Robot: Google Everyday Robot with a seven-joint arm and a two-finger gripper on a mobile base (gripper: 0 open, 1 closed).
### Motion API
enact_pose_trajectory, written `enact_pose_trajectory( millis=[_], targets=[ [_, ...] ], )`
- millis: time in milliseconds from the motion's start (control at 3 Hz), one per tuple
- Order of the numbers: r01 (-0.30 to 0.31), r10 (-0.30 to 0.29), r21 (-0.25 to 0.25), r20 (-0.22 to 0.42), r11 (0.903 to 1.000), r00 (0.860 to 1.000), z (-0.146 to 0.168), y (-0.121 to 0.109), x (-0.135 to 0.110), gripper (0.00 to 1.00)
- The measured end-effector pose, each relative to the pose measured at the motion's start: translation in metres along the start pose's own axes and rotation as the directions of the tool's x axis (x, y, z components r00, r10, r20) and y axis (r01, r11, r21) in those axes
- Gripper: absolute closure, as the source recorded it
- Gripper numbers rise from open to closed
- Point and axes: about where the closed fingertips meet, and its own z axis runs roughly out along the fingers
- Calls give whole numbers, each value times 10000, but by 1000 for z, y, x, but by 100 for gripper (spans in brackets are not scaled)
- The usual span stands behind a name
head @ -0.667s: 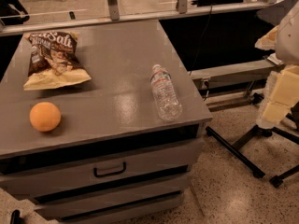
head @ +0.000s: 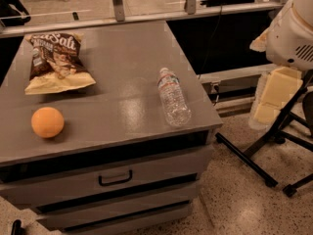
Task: Move water bottle near brown chip bag
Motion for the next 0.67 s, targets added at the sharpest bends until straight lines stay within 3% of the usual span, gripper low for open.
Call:
enact_pose_trajectory(
  millis=[333,667],
  targets=[
    [301,-301,-78,15,9995,9995,24,-13,-51,0],
    [305,-305,-69,31,9995,9995,23,-13,-53,0]
  ],
)
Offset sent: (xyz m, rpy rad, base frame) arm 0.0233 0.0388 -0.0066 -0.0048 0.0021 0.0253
